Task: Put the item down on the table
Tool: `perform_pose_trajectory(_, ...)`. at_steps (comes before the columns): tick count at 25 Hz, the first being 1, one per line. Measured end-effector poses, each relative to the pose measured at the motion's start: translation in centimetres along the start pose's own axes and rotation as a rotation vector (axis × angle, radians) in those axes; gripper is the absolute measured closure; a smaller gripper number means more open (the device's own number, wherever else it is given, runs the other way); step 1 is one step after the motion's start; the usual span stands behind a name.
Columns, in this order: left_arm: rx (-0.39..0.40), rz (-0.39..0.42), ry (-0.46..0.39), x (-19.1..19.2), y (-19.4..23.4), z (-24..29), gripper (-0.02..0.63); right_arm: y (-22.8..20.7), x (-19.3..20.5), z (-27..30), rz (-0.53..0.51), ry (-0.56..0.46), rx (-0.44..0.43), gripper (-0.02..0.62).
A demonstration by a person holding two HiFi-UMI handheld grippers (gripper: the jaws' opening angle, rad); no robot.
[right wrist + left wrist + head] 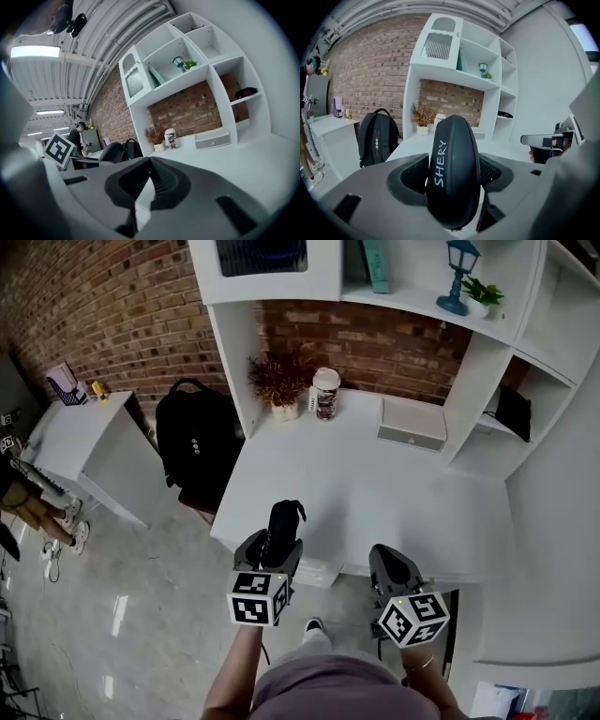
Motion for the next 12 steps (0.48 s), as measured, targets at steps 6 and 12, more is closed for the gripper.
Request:
perform_pose_trajectory(6, 0.03, 0.015, 0.019, -0.3, 2.2, 2.5, 0.302, 0.1, -0.3, 2.4, 0.0, 0.004, 0.032, 0.594)
perform_pose_trajectory(12, 0.047, 0.046, 0.054, -1.1, 3.0, 5.2, 0.302, -0.6, -1.6, 3.8, -0.006, -0.016, 0.049, 0.594)
Point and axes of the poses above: the fingertips, and each gripper's own axes: z forward along the fingers, y to its left, x out of its underside, the point moved 9 cm from there along -z, backward along the fingers, and after that the axes turned 12 degrees about z, right-handed, at the moved point
